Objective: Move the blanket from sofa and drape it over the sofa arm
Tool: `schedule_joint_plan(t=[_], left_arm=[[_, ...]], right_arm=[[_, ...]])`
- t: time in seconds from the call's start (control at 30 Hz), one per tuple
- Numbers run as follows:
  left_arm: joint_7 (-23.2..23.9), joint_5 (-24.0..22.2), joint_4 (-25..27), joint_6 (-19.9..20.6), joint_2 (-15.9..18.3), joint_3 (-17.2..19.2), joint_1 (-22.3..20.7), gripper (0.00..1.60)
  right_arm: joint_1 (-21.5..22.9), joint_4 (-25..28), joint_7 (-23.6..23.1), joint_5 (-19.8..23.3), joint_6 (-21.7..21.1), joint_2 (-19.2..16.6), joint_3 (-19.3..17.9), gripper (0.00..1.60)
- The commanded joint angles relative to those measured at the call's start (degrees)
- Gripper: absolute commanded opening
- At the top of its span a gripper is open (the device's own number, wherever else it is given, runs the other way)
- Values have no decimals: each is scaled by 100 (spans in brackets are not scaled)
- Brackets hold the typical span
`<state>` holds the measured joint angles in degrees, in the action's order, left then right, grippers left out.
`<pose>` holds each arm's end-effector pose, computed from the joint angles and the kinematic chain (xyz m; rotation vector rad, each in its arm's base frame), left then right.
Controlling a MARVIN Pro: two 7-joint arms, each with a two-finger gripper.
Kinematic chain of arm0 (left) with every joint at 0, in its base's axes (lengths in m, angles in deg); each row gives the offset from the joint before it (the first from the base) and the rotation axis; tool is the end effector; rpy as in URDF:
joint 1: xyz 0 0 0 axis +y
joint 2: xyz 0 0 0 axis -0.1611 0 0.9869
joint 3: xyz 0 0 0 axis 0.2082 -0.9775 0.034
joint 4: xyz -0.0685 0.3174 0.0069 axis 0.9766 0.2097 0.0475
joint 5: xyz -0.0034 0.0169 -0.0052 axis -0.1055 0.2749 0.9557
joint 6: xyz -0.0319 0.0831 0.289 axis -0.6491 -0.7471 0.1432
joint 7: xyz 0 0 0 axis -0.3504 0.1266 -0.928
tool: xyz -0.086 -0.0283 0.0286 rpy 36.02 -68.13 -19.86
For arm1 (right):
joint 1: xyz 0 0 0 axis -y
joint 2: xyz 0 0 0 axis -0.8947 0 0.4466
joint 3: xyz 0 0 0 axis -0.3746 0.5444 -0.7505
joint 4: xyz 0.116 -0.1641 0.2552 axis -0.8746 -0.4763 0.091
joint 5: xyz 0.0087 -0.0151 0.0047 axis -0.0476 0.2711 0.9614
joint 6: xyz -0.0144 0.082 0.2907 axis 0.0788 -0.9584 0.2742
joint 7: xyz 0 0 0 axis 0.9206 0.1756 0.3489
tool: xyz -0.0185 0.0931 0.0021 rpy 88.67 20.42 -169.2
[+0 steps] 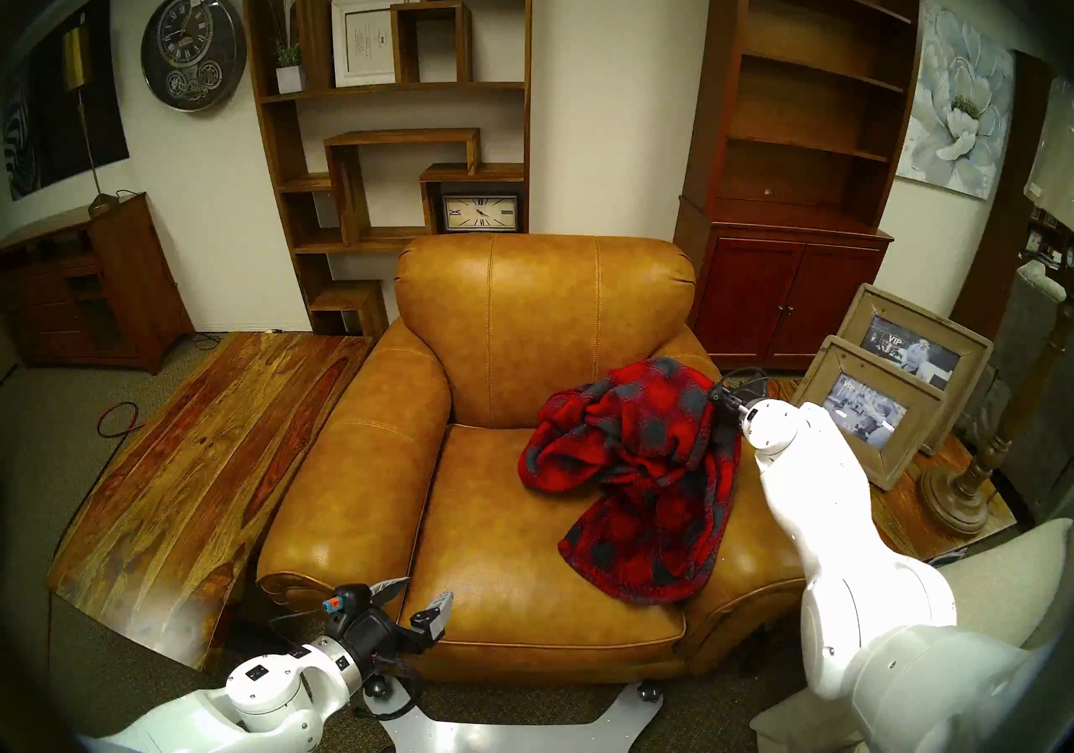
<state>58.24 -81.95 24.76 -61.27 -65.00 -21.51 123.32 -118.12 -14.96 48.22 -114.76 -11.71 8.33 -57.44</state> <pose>0.2029 0.0142 -0.4458 2.2792 -0.1387 1.3607 0.5446 -0.2448 -0.3419 1.9710 1.1784 1.1587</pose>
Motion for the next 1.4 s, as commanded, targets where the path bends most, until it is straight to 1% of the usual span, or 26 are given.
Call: schedule_joint_plan(t=[0.0,0.03,0.07,0.1,0.13,0.17,0.37,0.4,0.43,0.47,0.5,0.53,0.6,0.63,0.7,0.83,0.87,0.9,0.93,0.97,1.37], left_arm=[[1,6,70,-15,11,8,9,160],[1,6,67,-15,9,8,7,160],[2,6,66,-15,9,8,7,160],[2,6,65,-15,9,8,6,160],[3,5,64,-14,8,7,6,160],[3,5,63,-14,8,7,5,160],[7,5,57,-14,6,7,3,160],[8,5,56,-14,5,7,3,160],[8,5,55,-13,5,7,2,160],[9,5,54,-13,5,7,2,160],[9,5,52,-13,4,7,1,160],[10,5,51,-13,4,7,1,160],[11,4,48,-13,2,6,-1,160],[12,4,45,-13,2,6,-1,160],[13,4,41,-12,0,6,-3,160],[16,4,33,-13,-2,5,-6,160],[17,4,32,-13,-3,5,-6,160],[18,4,31,-13,-3,5,-6,160],[18,4,30,-13,-3,5,-7,160],[19,4,29,-13,-4,5,-7,160],[32,4,14,-15,-9,5,-13,160]], right_arm=[[404,-46,-194,-277,215,-680,-523,0],[424,-83,-216,-318,212,-712,-597,0],[471,-118,-235,-369,204,-645,-751,0],[486,-161,-301,-376,259,-803,-743,0],[505,-199,-357,-415,301,-889,-777,0],[532,-230,-365,-474,292,-829,-883,0],[668,-467,-636,-635,515,-1161,-1023,0],[675,-517,-699,-649,581,-1283,-986,0],[704,-544,-698,-713,555,-1164,-1098,0],[706,-603,-766,-702,635,-1326,-1033,0],[744,-641,-795,-753,648,-1298,-1103,0],[749,-676,-835,-761,692,-1389,-1077,0],[786,-748,-879,-804,723,-1419,-1133,0],[774,-803,-927,-819,785,-1551,-1091,0],[807,-874,-948,-880,795,-1508,-1182,0],[816,-1029,-1032,-919,930,-1752,-1152,0],[856,-1061,-1022,-968,917,-1656,-1226,0],[857,-1102,-1059,-956,980,-1809,-1163,0],[879,-1112,-1038,-985,959,-1743,-1212,0],[883,-1179,-1053,-983,1014,-1839,-1185,0],[1055,-1557,-972,-1149,1162,-1978,-1240,0]])
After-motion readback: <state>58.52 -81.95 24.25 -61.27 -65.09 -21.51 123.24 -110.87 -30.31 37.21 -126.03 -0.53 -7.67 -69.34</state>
